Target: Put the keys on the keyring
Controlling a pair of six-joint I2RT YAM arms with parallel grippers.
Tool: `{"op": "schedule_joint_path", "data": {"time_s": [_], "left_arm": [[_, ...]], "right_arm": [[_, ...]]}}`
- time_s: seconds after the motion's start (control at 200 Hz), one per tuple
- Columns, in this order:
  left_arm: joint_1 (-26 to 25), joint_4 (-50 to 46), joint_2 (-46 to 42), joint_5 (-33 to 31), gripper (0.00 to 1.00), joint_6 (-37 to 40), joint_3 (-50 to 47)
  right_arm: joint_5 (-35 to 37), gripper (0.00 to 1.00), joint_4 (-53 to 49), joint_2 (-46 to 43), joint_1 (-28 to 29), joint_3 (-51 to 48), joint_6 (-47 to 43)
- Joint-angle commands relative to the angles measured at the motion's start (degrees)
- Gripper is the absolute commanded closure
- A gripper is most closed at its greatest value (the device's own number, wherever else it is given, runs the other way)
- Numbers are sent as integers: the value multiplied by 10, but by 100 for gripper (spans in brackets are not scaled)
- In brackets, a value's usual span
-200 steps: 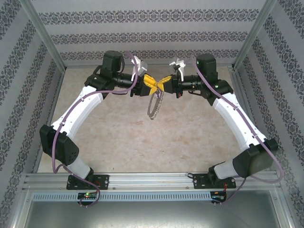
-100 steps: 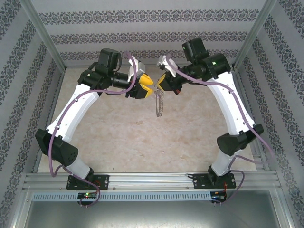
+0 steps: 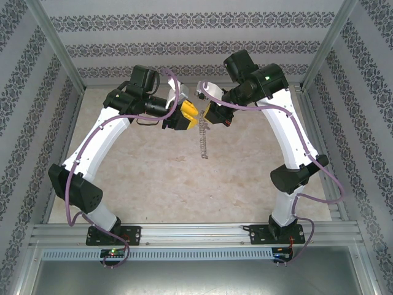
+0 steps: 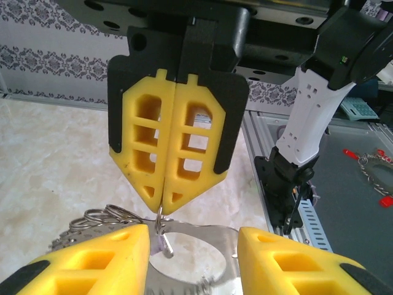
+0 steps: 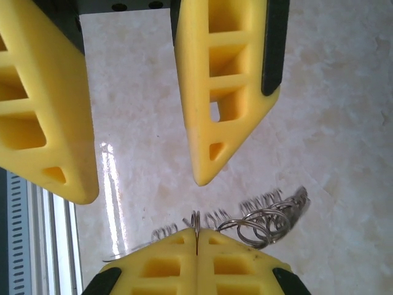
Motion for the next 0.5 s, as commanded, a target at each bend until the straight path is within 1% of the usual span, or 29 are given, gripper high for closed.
{"op": "schedule_joint_path", "data": {"time_s": [0.0,0.285,0.495], "left_arm": [[4,-11,12,30,58,10,7],[-6,-9,31,42,59,5,9],[-14,0,38,41,63,-1,13]], "right_arm": [[-2,100,-2,-12,7,14,-8],[-21,100,16,-18,12,9,-8],[-26,100,25,-20,15,3,-7]]}}
